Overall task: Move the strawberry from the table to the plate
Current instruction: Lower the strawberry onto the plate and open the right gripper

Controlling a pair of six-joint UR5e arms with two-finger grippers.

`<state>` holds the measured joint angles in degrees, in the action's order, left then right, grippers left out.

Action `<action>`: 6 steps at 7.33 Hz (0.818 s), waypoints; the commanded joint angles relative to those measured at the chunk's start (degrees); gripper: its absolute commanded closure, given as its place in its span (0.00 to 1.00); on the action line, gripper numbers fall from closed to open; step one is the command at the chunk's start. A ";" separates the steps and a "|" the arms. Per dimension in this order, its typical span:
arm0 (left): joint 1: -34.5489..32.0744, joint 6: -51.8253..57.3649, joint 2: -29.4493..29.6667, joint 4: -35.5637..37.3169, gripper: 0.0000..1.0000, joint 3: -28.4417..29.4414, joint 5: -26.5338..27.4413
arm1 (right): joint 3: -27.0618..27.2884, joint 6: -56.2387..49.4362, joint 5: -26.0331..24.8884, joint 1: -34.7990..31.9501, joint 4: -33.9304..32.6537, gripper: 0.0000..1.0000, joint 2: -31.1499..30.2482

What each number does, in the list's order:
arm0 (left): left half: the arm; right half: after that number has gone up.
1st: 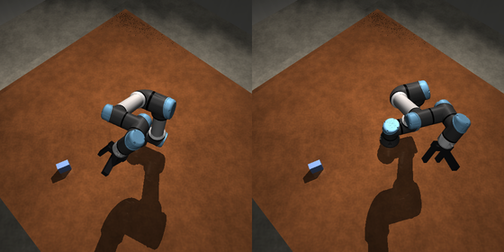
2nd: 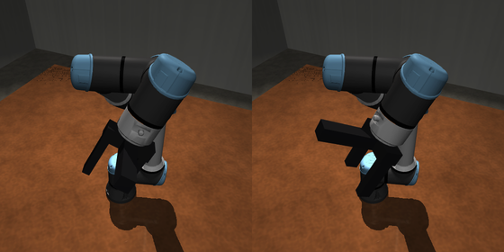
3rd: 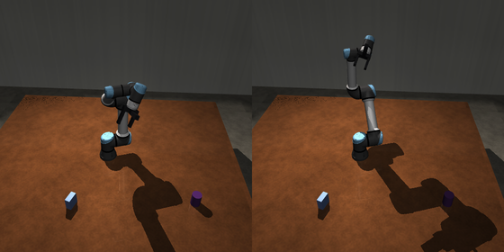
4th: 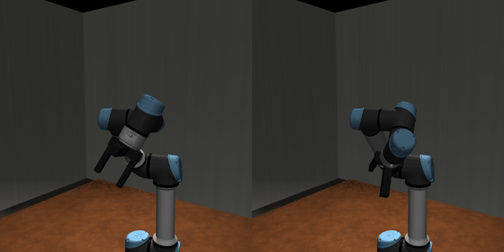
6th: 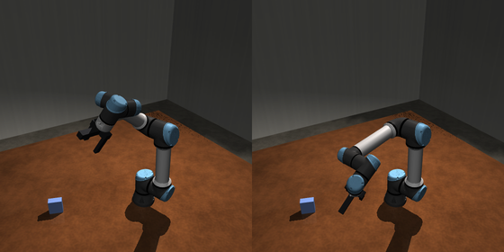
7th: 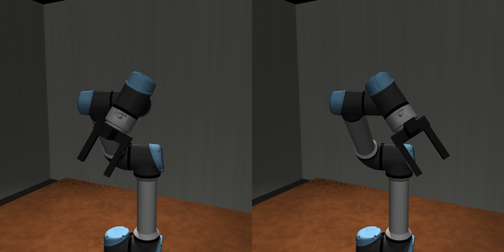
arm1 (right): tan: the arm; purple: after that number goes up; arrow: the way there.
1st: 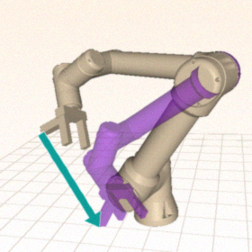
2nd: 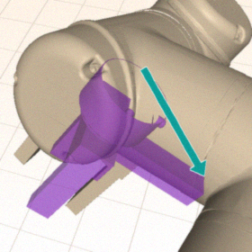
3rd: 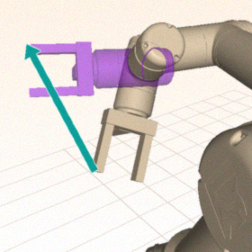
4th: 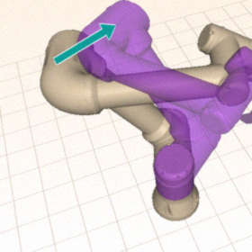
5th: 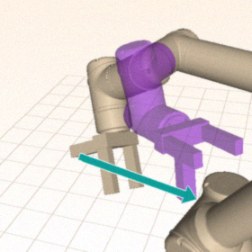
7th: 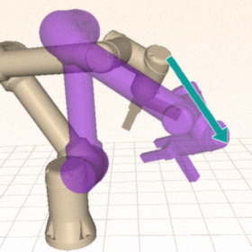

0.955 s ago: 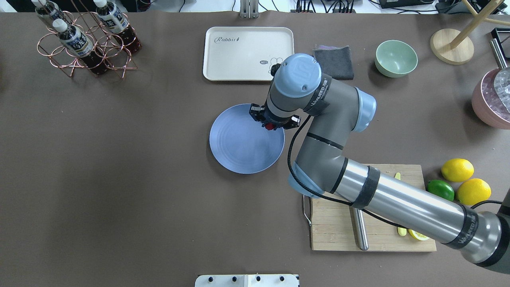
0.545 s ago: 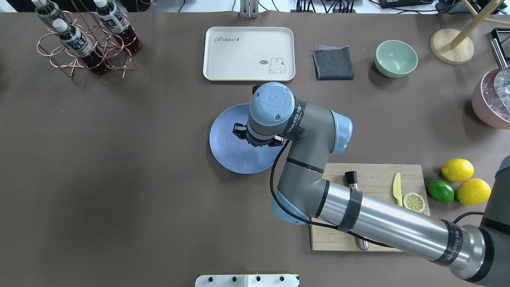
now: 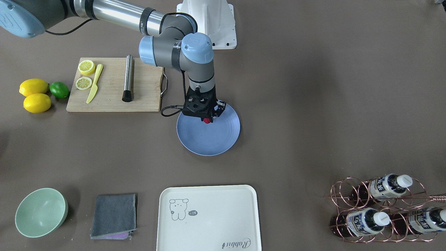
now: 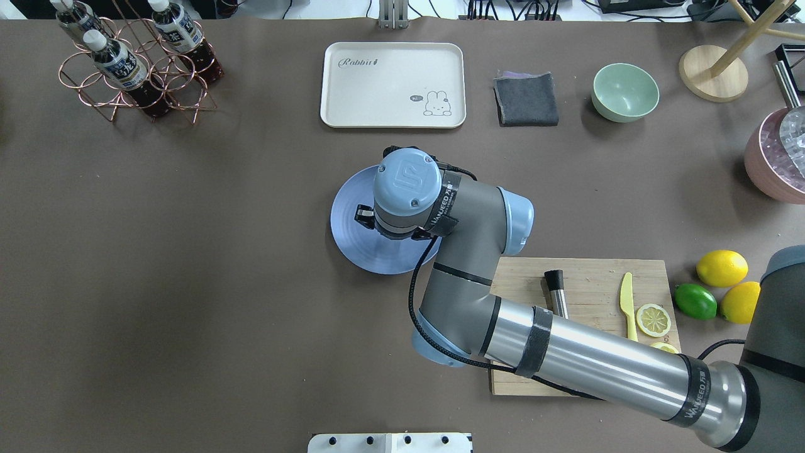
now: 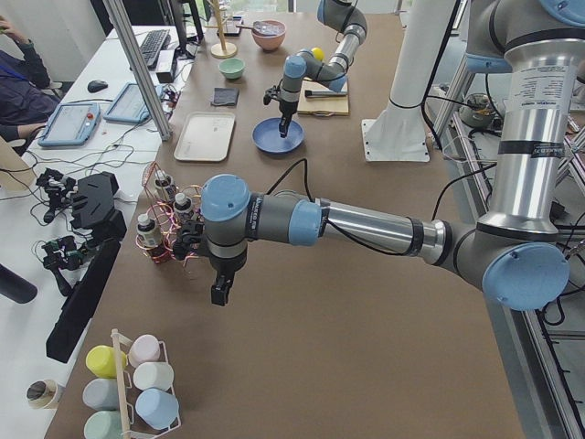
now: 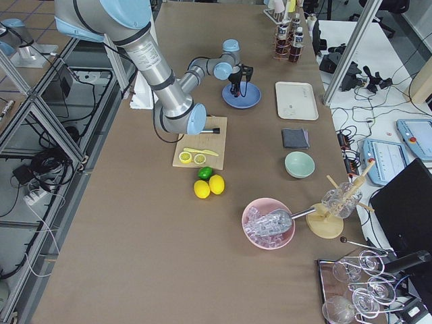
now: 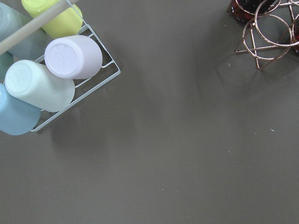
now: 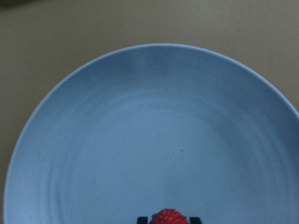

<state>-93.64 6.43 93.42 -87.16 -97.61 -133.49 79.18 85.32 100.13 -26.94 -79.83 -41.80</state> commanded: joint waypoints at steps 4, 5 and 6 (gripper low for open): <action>-0.05 0.25 -0.08 -0.02 0.02 0.05 -0.19 | -1.49 -0.76 -0.64 -0.66 0.38 0.98 0.14; -0.05 0.25 -0.08 -0.02 0.02 0.05 -0.19 | -1.75 -1.29 -0.64 -0.66 0.29 0.50 0.40; -0.13 0.25 -0.08 -0.02 0.02 0.05 -0.19 | -2.10 -4.69 -0.73 -0.66 0.29 0.00 0.49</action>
<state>-93.72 6.68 93.34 -87.19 -97.56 -133.68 77.45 83.43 99.47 -27.59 -79.52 -41.46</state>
